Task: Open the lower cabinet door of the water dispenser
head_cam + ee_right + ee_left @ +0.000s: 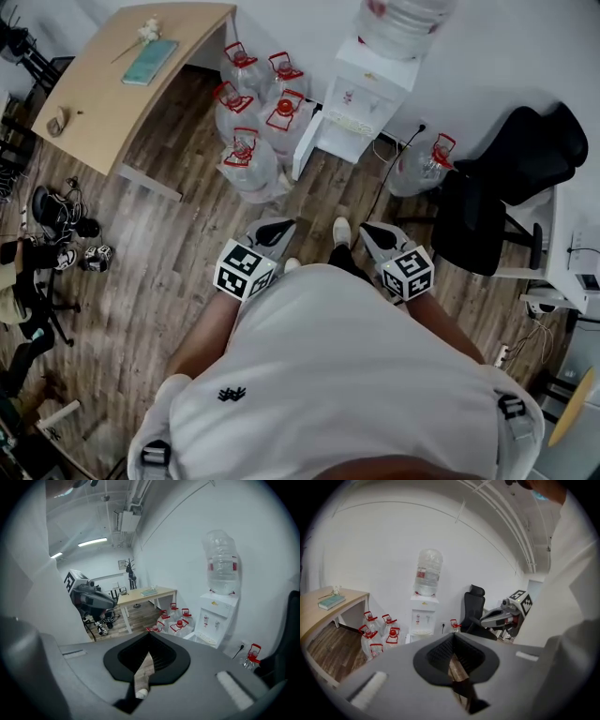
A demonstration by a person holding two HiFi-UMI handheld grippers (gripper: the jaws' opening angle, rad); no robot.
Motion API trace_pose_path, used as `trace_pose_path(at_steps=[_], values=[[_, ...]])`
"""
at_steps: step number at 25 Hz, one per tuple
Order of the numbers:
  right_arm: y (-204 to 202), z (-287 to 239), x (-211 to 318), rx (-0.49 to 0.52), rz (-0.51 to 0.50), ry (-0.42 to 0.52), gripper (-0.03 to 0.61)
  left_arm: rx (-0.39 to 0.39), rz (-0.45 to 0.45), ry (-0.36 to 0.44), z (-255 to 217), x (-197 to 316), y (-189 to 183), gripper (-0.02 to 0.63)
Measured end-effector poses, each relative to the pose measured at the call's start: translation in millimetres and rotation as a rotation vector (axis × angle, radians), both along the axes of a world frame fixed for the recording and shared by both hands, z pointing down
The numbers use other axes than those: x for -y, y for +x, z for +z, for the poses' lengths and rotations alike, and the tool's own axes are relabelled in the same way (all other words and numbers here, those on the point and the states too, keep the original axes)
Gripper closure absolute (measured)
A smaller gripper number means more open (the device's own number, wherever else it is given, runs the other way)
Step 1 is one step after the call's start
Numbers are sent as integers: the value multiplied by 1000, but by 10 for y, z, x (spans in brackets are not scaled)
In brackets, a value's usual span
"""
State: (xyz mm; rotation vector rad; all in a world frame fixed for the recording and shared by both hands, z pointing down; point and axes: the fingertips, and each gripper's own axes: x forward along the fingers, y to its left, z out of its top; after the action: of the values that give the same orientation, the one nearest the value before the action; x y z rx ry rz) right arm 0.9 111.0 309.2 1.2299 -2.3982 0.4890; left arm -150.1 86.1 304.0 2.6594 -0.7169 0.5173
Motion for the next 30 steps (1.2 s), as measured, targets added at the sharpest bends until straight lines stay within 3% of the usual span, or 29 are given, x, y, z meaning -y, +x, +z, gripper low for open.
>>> trace_pose_path(at_steps=[30], values=[[-275,45,-81,-9,-59,12,577,17,-62,2,96,-188,-289,558]])
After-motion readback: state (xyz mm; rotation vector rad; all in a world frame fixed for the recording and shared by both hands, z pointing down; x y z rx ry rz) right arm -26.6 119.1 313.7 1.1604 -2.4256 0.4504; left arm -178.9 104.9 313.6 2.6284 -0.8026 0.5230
